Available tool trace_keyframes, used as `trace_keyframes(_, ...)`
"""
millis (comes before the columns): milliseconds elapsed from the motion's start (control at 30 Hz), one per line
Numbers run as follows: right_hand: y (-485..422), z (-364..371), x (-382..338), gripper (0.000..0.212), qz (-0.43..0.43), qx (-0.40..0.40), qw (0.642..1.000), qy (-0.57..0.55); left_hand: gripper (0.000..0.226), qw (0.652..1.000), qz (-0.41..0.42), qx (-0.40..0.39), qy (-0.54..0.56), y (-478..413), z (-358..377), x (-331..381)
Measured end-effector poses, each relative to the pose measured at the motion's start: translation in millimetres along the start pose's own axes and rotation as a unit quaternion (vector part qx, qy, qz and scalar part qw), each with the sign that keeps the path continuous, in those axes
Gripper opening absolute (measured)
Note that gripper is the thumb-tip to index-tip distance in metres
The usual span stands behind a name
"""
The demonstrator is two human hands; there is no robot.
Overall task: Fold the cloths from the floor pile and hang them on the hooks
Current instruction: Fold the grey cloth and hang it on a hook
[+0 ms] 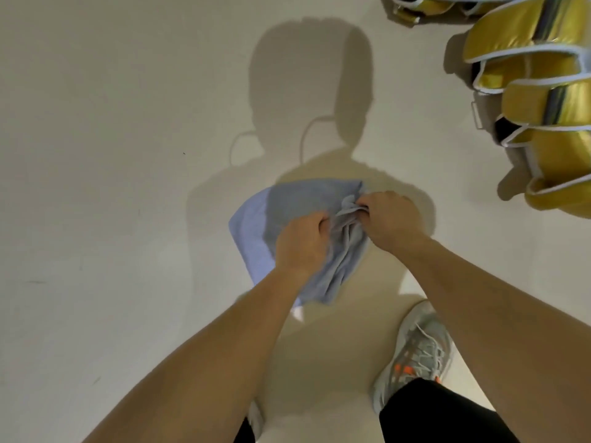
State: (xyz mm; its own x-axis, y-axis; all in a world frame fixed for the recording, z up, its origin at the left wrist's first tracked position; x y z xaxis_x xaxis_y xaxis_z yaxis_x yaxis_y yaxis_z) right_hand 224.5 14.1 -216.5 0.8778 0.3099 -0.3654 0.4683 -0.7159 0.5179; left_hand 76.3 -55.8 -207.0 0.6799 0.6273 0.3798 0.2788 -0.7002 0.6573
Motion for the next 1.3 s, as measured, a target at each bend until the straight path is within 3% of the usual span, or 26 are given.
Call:
trace_keyframes(133, 82.3, -81.0, -44.6, 0.027, 0.021, 0.012, 1.0, -0.018, 0.029, 0.998, 0.013, -0.052, 0.018, 75.8, -73.1, 43.1)
trace_keyframes(400, 281.2, -281.4, -141.4, 0.032, 0.094, 0.175, 0.98, -0.03, 0.017, 0.982, 0.14, -0.104, -0.078, 258.3, -244.0, 168.1)
trace_keyframes(567, 409.5, -367.1, -185.8, 0.026, 0.129, 0.128, 0.973, -0.144, 0.017, 0.956, 0.235, -0.148, -0.094, 373.4, -332.7, 222.2)
trace_keyframes(733, 544.9, -449.6, -234.7, 0.034, 0.209, 0.215, 0.913, -0.276, 0.018, 0.911, 0.326, -0.187, -0.17, 494.4, -389.2, 282.2)
trace_keyframes(1000, 754.3, -537.8, -241.2, 0.038, 0.265, 0.435, 0.78, -0.363, 0.015, 0.853, 0.459, -0.2, -0.148, 668.7, -388.0, 397.2)
trace_keyframes(1167, 846.4, -558.9, -201.2, 0.04, 0.274, 0.494, 0.739, -0.367, 0.01, 0.82, 0.508, -0.24, -0.11, 773.6, -329.8, 466.4)
trace_keyframes(1300, 921.8, -559.2, -161.2, 0.043, 0.286, 0.543, 0.704, -0.358, 0.021, 0.808, 0.473, -0.351, -0.018, 845.5, -275.1, 509.4)
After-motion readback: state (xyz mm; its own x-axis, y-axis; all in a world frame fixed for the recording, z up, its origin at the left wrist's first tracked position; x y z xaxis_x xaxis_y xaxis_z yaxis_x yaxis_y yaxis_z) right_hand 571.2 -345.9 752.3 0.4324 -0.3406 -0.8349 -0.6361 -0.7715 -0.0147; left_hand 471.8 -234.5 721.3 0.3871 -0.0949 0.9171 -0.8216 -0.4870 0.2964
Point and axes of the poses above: each hand's wrist, its own y-axis away from the middle knuckle, its own z-axis out of the palm, x = y × z, the point moved 7 cm from there along -y, towards the middle knuckle, and after that the axes turned 9 degrees about -z, right-handed, at the moved point
